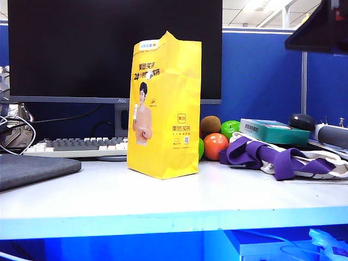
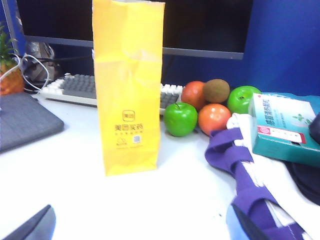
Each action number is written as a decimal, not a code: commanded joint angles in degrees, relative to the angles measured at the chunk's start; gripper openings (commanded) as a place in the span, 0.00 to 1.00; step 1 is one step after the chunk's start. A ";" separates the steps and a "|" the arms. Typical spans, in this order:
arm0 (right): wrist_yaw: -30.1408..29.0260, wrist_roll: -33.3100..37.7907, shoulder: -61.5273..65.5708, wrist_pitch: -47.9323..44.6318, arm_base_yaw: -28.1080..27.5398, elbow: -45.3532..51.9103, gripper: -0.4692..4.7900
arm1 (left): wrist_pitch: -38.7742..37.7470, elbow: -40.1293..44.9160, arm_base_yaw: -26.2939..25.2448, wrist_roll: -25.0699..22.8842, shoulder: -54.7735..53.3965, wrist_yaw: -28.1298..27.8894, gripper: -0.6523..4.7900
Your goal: Pick up the transparent tape and throw it into the yellow paper bag.
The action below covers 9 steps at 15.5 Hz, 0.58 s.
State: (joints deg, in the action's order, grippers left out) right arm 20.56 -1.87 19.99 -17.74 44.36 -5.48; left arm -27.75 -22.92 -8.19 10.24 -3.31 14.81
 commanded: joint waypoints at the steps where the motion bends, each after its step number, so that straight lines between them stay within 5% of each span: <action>1: 0.33 3.93 -0.04 -1.60 -0.04 -0.22 1.00 | 1.53 -0.28 -0.04 1.18 0.00 1.01 1.00; 9: 0.26 3.93 -2.99 -0.33 -0.17 0.52 1.00 | 1.49 -0.26 -0.02 1.11 -0.02 0.85 1.00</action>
State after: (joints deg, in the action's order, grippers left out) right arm 20.62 1.91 18.20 -17.89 44.34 -4.99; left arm -26.92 -22.98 -8.16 11.40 -3.31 15.59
